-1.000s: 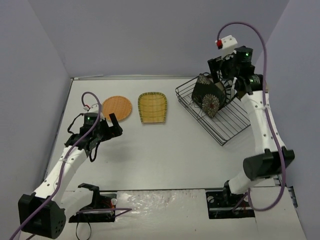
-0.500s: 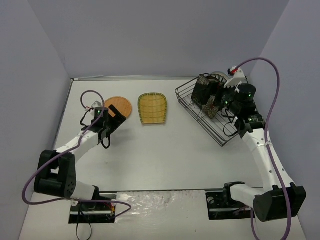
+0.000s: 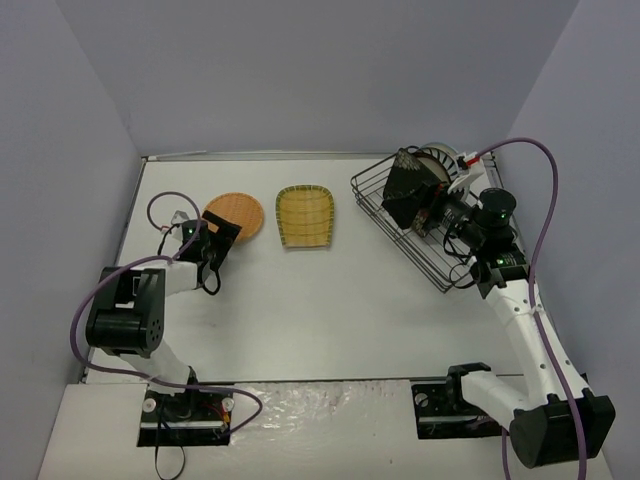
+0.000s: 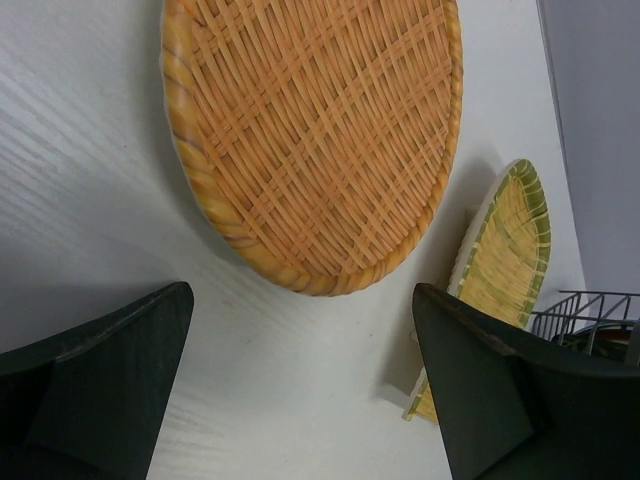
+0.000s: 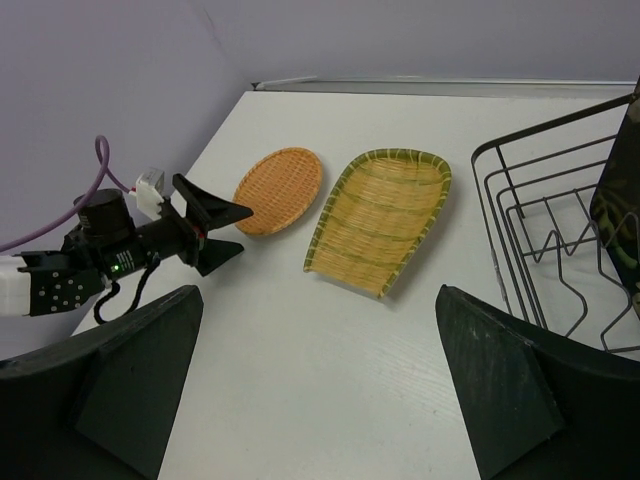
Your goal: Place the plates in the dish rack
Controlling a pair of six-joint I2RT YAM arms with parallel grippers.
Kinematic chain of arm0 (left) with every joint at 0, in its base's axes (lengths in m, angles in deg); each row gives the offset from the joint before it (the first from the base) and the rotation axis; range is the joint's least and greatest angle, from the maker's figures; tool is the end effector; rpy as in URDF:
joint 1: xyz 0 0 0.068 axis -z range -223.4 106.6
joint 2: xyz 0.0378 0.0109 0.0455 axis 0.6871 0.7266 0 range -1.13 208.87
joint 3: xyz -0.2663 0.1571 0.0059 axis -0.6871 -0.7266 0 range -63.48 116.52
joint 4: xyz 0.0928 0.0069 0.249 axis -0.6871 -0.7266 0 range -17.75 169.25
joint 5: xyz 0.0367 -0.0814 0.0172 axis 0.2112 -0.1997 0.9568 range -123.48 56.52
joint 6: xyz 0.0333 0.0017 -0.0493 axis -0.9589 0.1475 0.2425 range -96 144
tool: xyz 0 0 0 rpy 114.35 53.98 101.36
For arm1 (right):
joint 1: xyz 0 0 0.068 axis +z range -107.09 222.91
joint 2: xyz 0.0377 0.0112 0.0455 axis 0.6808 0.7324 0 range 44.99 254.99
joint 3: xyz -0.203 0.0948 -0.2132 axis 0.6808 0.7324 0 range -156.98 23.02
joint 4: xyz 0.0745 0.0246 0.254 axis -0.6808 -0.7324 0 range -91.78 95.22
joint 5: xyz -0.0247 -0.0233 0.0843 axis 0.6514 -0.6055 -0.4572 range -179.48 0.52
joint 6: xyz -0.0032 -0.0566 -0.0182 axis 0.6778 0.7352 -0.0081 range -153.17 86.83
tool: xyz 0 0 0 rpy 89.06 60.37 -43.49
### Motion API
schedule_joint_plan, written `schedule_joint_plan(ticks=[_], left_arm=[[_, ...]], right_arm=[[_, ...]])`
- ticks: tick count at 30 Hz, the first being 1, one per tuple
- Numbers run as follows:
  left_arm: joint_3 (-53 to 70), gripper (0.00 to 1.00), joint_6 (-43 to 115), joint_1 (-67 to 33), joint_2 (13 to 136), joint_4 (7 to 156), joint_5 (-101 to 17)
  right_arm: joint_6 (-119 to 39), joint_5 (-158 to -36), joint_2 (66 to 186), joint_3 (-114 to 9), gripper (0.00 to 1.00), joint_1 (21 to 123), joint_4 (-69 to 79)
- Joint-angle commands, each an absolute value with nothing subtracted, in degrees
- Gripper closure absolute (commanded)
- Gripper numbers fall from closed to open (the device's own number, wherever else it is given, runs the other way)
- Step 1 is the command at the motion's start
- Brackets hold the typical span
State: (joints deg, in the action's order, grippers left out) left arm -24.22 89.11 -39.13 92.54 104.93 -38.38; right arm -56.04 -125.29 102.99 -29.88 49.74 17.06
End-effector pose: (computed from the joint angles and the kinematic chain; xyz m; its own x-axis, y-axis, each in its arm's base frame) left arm 0.3352 -0.0288 0.1898 -0.3368 -0.8811 -0.3319 -0.3722 0.4484 -0.8127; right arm 0.2182 0.0518 0.4197 -0.1543 0.2990 -0.9417 -0.6658 0.6727 0.3227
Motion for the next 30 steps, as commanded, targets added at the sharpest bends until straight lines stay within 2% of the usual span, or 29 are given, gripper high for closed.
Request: schedule_joint_plan(ticks=[1,5,9,13,22,24,27,30], left_arm=[[-23.31,0.12,91.49,-40.46,94.38,111.82,-38.14],[-24.43,0.18,92.91,-41.19,96.30,114.28,-37.72],[-24.81,0.29,94.69,-41.65,98.85,115.98,-37.72],[-25.84,0.49,96.66,-41.73,100.65,118.25,-37.69],[-28.64,0.83,97.66,-43.09,101.03,123.25,-37.66],[-29.38,0.94,97.74,-45.05,100.39,123.72,-38.57],[-31.83,1.00,98.01,-46.12,97.76,125.38,-39.71],[-35.52,1.00,98.34,-47.79,91.77,126.09,-41.34]], right_arm=[[-57.05,-127.33,102.95,-29.80,0.00,49.68,22.77],[-57.25,-127.89,103.43,-30.14,0.00,49.68,22.80],[-56.89,-128.07,103.45,-30.30,0.00,49.68,22.69],[-56.80,-128.38,103.65,-29.56,0.00,49.82,22.57],[-55.62,-128.49,103.53,-28.39,0.00,50.65,21.61],[-55.11,-128.54,103.75,-28.22,0.00,51.06,21.37],[-55.14,-128.59,104.41,-28.39,0.00,52.48,21.22],[-55.25,-126.87,105.53,-28.91,0.00,55.67,21.25]])
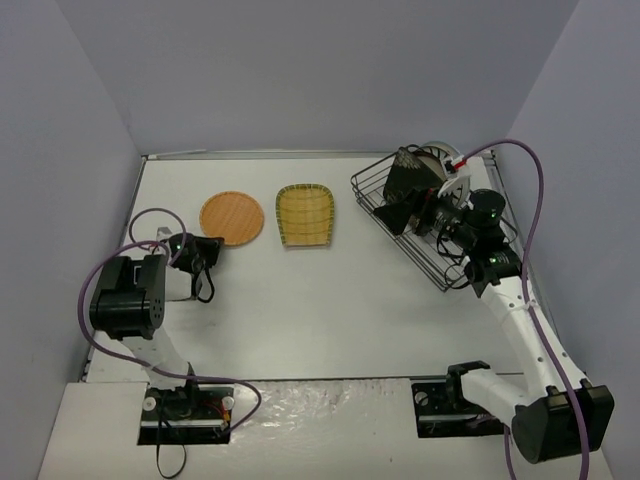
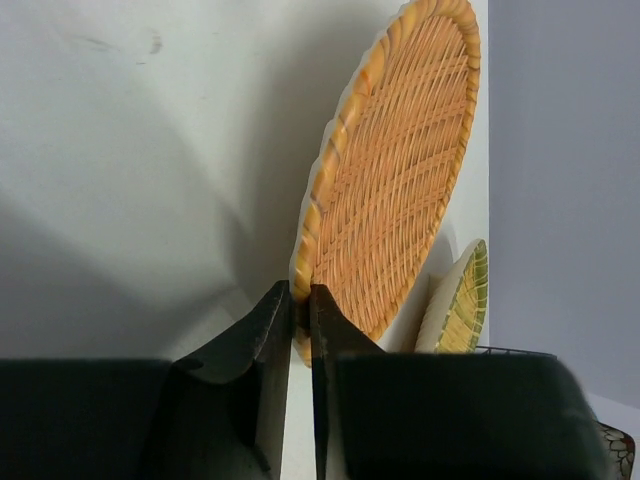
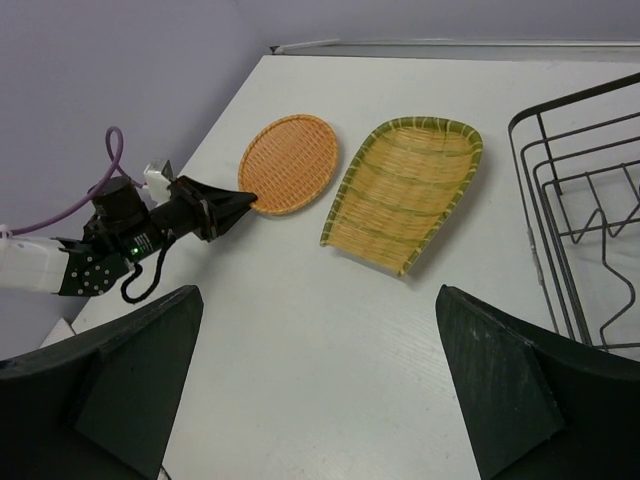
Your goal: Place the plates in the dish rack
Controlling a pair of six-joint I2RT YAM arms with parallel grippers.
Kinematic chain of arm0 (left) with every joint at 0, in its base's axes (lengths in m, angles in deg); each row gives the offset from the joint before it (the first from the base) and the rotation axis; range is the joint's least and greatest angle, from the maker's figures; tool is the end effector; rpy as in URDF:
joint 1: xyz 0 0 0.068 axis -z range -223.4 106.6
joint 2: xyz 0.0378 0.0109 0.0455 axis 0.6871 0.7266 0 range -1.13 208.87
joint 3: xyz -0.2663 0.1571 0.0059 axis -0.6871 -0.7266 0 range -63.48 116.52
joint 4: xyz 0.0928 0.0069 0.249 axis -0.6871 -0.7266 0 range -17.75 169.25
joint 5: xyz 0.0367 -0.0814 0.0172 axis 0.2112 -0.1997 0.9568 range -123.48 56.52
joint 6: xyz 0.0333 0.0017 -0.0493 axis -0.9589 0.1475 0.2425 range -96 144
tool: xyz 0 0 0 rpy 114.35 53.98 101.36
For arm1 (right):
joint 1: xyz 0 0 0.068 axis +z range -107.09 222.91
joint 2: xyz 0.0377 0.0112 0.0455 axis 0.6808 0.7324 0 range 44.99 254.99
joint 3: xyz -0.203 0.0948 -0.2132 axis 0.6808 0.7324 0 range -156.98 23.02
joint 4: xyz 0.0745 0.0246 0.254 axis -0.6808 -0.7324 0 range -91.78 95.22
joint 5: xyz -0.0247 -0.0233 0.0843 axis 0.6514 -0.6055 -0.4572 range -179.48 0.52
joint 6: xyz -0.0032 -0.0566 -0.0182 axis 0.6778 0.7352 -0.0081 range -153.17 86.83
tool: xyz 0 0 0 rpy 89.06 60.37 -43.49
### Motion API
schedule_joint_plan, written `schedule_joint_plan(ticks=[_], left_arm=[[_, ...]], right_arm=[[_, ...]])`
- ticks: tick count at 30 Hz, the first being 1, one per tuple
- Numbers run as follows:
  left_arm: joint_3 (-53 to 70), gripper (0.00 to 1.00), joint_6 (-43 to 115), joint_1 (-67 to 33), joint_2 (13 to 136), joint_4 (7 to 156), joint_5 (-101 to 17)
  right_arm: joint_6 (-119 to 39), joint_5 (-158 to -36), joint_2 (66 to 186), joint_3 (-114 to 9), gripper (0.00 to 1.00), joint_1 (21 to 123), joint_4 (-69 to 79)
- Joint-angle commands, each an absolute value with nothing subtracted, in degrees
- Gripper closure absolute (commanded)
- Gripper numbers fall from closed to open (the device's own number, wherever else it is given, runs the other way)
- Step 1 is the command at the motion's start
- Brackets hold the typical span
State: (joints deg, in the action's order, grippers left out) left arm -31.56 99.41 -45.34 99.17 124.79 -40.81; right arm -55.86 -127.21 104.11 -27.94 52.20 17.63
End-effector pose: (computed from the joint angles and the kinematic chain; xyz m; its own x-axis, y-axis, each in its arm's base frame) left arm 0.3297 0.0056 0.1546 -0.1790 -0.9664 -0.1843 -0.3543 0.2381 -0.9043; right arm 0.2218 0.0633 0.4043 -0.2141 0.2742 -0.9375 -0.7017 0.6245 0.3429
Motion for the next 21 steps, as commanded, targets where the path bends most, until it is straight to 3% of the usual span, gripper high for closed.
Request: schedule_joint_plan(ticks=[1,13,21], left_arm=[[-36.05,1.00,98.30,-48.32,89.78,125.28,-42.02],[-32.03,1.00,89.22,-50.69,56.14,100.75,-52.59],[-32.64,1.00,93.62,-48.02,47.92,99.77,-62.30]], right_arm=[[-55.30,-126.14,106.01,-29.15,0.00,56.83,21.34],[-61.21,-121.31,119.32,-36.53,0.00,71.43,28.44],[-63.45,-122.52,129.19,-44.99,0.00,75.18,28.57]])
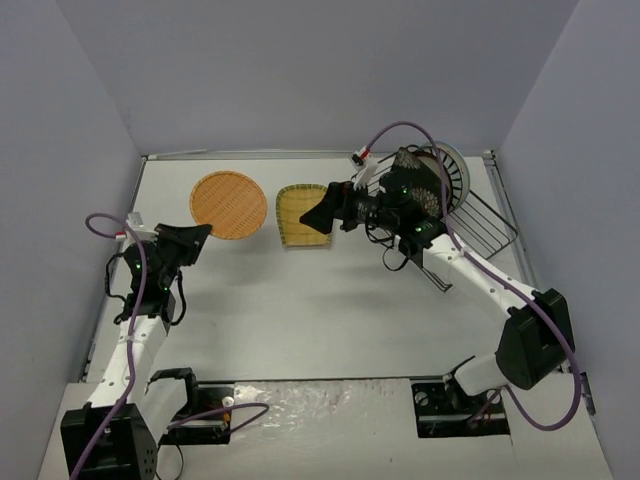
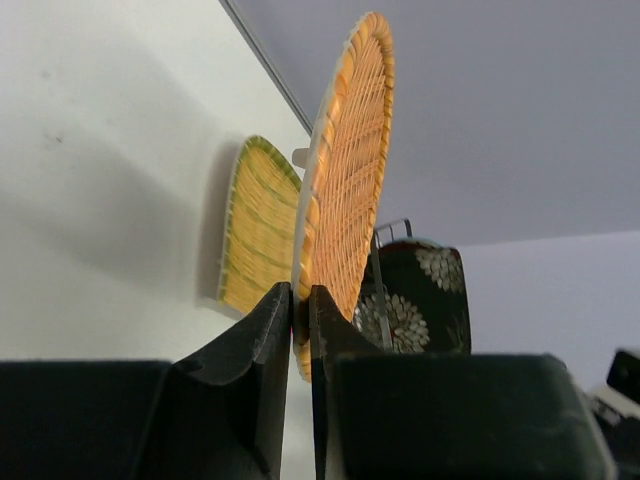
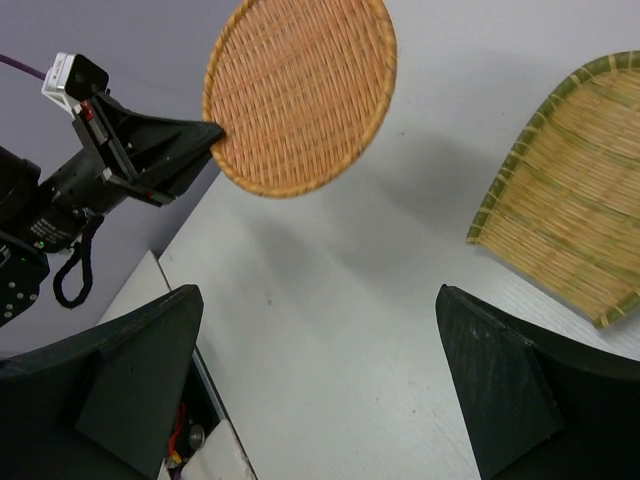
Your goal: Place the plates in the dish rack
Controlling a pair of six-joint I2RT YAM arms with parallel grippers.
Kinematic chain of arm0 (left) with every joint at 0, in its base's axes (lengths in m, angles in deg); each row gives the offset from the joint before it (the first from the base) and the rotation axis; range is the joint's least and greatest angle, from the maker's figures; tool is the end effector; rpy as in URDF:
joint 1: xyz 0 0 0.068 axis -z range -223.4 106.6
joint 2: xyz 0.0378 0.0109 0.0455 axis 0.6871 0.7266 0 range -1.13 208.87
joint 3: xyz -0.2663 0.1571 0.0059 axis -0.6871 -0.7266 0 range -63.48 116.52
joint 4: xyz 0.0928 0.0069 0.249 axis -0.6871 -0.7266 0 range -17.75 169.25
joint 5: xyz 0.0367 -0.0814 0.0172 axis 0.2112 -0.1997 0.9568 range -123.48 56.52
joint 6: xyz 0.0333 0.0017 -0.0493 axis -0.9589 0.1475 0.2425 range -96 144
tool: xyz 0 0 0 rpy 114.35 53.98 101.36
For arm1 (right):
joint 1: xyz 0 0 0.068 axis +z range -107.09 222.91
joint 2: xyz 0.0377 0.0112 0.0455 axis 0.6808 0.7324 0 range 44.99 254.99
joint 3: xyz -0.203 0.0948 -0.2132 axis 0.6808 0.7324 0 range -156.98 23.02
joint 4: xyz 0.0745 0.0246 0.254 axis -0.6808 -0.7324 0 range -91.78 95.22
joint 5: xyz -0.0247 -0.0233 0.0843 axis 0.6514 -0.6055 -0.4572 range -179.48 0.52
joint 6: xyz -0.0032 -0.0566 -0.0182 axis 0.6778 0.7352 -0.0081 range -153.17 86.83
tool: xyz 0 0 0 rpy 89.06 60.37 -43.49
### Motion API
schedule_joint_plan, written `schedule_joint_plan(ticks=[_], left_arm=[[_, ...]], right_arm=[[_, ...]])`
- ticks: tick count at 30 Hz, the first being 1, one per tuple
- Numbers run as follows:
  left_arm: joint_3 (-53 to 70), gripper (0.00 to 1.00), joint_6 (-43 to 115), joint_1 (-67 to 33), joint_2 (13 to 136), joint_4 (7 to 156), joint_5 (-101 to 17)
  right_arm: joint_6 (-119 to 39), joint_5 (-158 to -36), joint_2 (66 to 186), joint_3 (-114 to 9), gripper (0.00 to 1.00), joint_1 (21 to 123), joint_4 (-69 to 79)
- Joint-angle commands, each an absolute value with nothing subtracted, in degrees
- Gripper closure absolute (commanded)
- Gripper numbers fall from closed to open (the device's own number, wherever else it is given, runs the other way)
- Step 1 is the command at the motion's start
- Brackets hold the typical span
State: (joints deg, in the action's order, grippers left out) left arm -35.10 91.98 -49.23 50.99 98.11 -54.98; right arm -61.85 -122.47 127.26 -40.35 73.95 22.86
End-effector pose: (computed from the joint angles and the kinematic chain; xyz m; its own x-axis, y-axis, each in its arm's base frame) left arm 0.2023 0.0046 0.2961 -0.2809 -0.8957 -0.3448 0.0223 0.3531 -0.9353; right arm 0.2839 0.1985 0.3858 -0.4479 0.2003 -0.8713 -0.7796 0.3896 0.4904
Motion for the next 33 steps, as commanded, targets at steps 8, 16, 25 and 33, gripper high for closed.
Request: schedule_joint_plan(ticks=[8,16,25,33], left_arm=[[-30.92,1.00,94.17,-46.85,43.40,99.96,-68.73],[-31.52,1.00,95.81,-45.98,42.52,103.57,-71.56],[-33.39,1.00,94.96,-45.68,43.19,104.18,-73.99],[-34.30,0.93,90.02,-45.51,43.61,97.92,-73.66]], right_arm=[[-63.94,-122.72,137.19,-51.64,0.00,79.18,28.55],[-63.79,-122.79,140.62,-54.00,0.13,80.56,29.36],[-63.24,-122.92,139.68,-53.79,0.96,80.47,29.81],[-60.03,-121.27,134.72,-51.37,1.00,77.87,25.84]])
